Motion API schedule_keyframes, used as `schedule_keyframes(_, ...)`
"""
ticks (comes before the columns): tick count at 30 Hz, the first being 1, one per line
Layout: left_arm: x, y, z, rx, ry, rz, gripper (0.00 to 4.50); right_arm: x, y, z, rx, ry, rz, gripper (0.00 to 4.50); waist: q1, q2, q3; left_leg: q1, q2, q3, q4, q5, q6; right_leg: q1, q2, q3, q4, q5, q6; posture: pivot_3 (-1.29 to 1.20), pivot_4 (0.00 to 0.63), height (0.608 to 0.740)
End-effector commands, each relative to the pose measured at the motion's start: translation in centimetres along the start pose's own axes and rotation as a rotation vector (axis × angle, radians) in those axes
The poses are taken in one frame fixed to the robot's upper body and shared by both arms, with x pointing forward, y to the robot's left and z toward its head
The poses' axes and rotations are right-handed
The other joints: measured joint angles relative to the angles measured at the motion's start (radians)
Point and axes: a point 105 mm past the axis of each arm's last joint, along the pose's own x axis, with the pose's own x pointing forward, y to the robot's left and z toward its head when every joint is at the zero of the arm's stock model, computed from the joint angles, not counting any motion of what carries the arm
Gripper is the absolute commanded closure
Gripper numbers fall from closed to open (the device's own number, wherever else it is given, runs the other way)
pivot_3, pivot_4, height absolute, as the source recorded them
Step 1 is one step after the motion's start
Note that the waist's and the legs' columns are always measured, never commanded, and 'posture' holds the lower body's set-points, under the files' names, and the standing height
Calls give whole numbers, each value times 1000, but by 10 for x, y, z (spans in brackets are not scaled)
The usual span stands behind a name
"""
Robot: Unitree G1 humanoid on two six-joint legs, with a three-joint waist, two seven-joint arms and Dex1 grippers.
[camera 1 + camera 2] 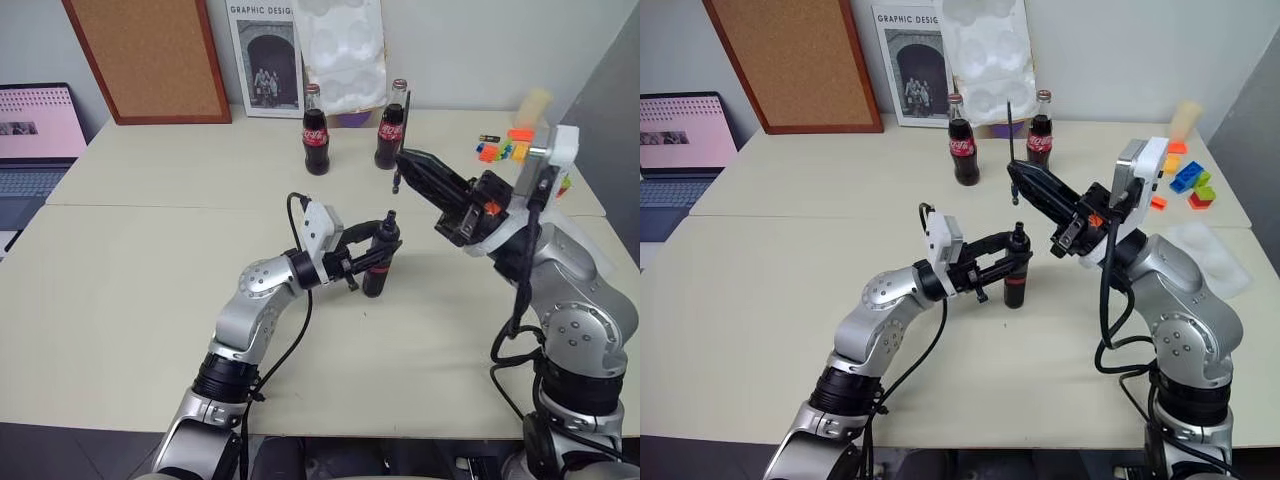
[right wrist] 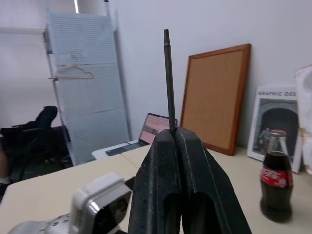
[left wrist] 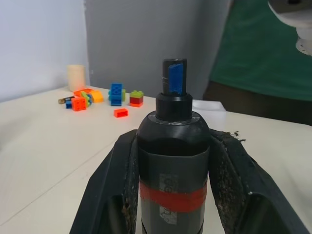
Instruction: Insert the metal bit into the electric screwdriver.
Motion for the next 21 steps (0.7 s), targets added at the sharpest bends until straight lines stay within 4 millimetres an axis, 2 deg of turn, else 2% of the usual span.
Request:
schedule_keyframes(1, -3, -3, 16, 49, -40, -51, 2876, -1, 13, 11, -20, -52, 77, 4500, 0, 0, 0, 0, 0, 0, 0, 0, 0, 0, 0, 0, 0, 0, 0, 0, 150, 740)
schedule_keyframes(8, -18, 0, 11, 73, 14, -90, 2876, -4, 13, 10, -3, -75, 124, 4500, -1, 0, 0, 0, 0, 0, 0, 0, 0, 0, 0, 0, 0, 0, 0, 0, 150, 740)
schedule_keyframes(12, -21, 4, 15, 87, 21, -104, 2876, -5, 12, 6, -10, -72, 148, 4500, -1, 0, 0, 0, 0, 0, 0, 0, 0, 0, 0, 0, 0, 0, 0, 0, 150, 740)
schedule_keyframes(17, -23, -8, 27, 52, 15, -194, 2876, -6, 15, 6, 12, -84, 197, 4500, -2, 0, 0, 0, 0, 0, 0, 0, 0, 0, 0, 0, 0, 0, 0, 0, 150, 740)
schedule_keyframes(21, -31, -11, 22, 36, 56, -227, 2876, -6, 19, 4, 33, -90, 230, 4500, -1, 1, 0, 0, 1, 0, 0, 0, 0, -1, 1, 0, 0, 0, 0, 0, 150, 740)
